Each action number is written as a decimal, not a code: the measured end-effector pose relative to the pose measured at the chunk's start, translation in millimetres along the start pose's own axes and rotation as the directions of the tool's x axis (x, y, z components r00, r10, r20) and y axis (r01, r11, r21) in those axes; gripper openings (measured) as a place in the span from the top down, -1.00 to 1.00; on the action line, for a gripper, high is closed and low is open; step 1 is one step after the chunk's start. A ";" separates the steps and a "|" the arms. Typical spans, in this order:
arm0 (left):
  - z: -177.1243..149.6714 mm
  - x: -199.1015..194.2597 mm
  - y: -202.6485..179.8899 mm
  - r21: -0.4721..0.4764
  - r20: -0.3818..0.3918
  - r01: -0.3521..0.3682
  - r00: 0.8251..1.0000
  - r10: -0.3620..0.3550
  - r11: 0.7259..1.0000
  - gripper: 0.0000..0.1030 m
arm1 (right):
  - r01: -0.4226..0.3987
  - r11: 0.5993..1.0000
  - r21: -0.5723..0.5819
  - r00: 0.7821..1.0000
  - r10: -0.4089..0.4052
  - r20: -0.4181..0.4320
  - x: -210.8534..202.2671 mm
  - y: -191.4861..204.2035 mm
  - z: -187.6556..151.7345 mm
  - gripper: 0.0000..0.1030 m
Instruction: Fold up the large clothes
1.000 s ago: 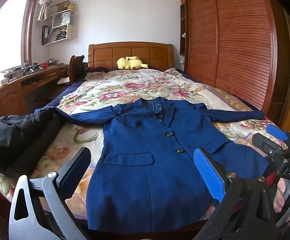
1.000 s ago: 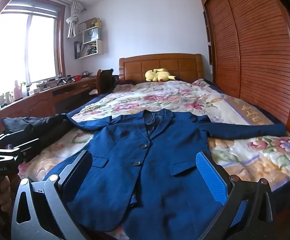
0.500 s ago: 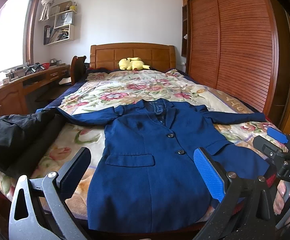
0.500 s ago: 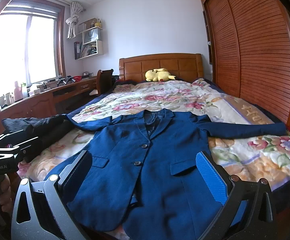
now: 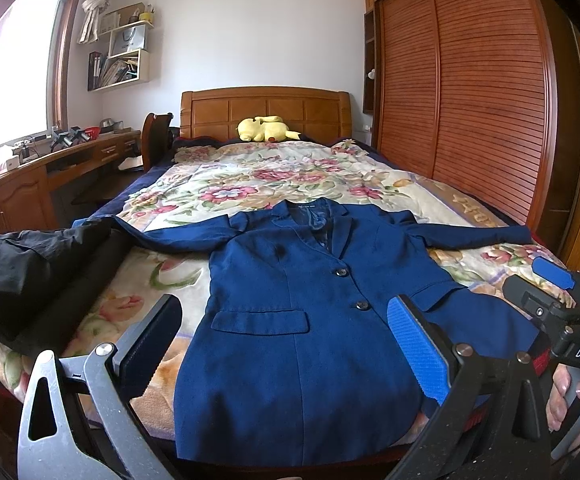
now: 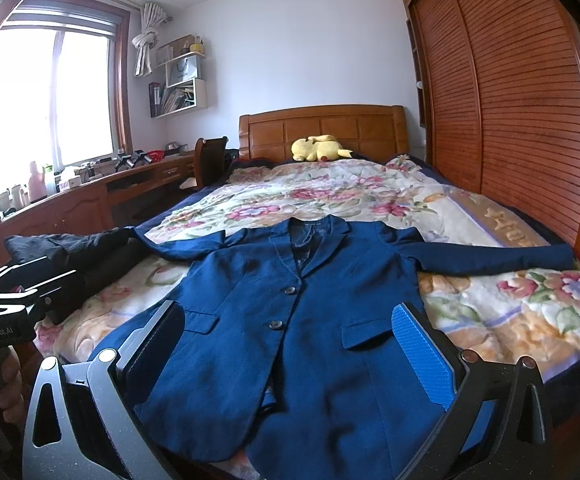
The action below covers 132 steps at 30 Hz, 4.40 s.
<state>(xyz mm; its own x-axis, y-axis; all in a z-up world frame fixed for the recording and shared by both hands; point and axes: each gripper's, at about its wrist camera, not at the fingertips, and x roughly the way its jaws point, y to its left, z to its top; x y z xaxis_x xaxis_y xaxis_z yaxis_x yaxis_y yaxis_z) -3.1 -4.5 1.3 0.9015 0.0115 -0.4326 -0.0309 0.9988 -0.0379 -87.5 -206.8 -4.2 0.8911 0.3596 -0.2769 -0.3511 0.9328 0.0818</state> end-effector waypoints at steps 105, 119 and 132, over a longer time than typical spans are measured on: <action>37.9 182.3 139.2 -0.096 -0.232 -0.171 0.962 0.145 0.981 -1.00 | -0.230 0.950 -0.212 0.952 0.173 -0.254 259.3 19.0 36.8 -1.00; 64.8 291.4 161.9 0.016 -0.267 -0.051 0.962 0.054 0.999 -1.00 | -0.106 0.970 -0.218 0.957 0.040 -0.286 262.1 25.8 33.4 -1.00; 70.4 346.4 223.0 -0.088 -0.344 -0.162 0.931 0.122 0.983 -0.41 | -0.124 0.977 -0.173 0.947 0.064 -0.314 271.3 17.2 32.1 -1.00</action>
<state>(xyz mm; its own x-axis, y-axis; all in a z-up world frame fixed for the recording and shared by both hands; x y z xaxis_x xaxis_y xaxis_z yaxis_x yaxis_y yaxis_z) 332.6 225.6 -93.5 0.6867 0.1164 -0.7175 -0.2142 0.9757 -0.0467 157.4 -92.4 -47.1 0.7310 0.3928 -0.5579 -0.5030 0.8627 -0.0517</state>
